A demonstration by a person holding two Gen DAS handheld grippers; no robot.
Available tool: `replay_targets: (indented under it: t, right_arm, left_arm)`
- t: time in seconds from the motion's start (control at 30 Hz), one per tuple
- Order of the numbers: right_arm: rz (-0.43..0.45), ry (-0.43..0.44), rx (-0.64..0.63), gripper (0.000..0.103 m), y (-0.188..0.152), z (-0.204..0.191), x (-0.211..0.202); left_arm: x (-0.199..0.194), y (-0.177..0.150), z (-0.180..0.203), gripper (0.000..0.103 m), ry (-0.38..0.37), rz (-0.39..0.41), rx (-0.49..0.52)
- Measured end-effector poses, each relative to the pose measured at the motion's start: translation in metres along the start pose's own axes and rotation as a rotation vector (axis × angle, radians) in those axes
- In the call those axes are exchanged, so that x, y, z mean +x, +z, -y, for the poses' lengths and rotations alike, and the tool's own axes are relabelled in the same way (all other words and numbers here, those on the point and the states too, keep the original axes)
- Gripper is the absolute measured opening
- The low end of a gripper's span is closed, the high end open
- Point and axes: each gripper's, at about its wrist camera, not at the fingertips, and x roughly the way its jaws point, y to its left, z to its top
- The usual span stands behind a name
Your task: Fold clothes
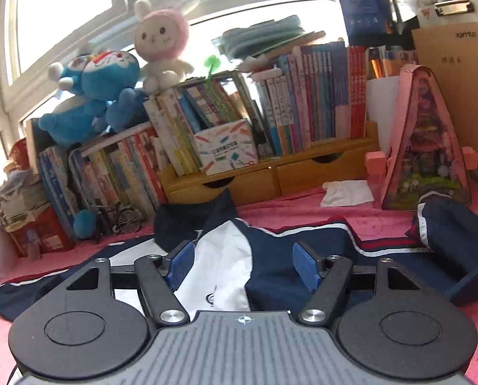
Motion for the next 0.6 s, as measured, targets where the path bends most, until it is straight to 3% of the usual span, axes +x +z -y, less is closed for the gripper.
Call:
replay_targets:
  t: [0.1,0.23,0.33,0.37,0.4,0.43,0.5,0.6]
  right_arm:
    - [-0.068,0.054,-0.1,0.071,-0.021,-0.025,-0.006]
    - [-0.162,0.074,-0.221,0.071,-0.062,-0.061,-0.003]
    - [-0.212,0.079,-0.236,0.071,-0.079,-0.078,0.005]
    - [-0.219,0.075,-0.243,0.071,-0.081,-0.083,0.007]
    - [-0.224,0.071,-0.254,0.071,-0.082,-0.087,0.01]
    - [-0.228,0.067,-0.264,0.071,-0.082,-0.092,0.013]
    - [-0.235,0.064,-0.287,0.071,-0.082,-0.102,0.02]
    - [-0.234,0.077,-0.325,0.071,-0.073,-0.12,0.033]
  left_arm:
    - [0.037,0.026,-0.019,0.102,0.116,0.06,-0.145]
    - [0.079,0.049,-0.042,0.102,0.357,0.147,-0.287]
    - [0.098,0.063,-0.05,0.102,0.427,0.229,-0.321]
    - [0.104,0.07,-0.051,0.086,0.438,0.238,-0.316]
    - [0.109,0.076,-0.052,0.034,0.449,0.234,-0.314]
    - [0.113,0.085,-0.057,0.005,0.451,0.203,-0.331]
    - [0.107,0.106,-0.07,0.002,0.372,0.19,-0.381]
    - [0.073,0.152,-0.063,0.002,0.326,0.334,-0.258]
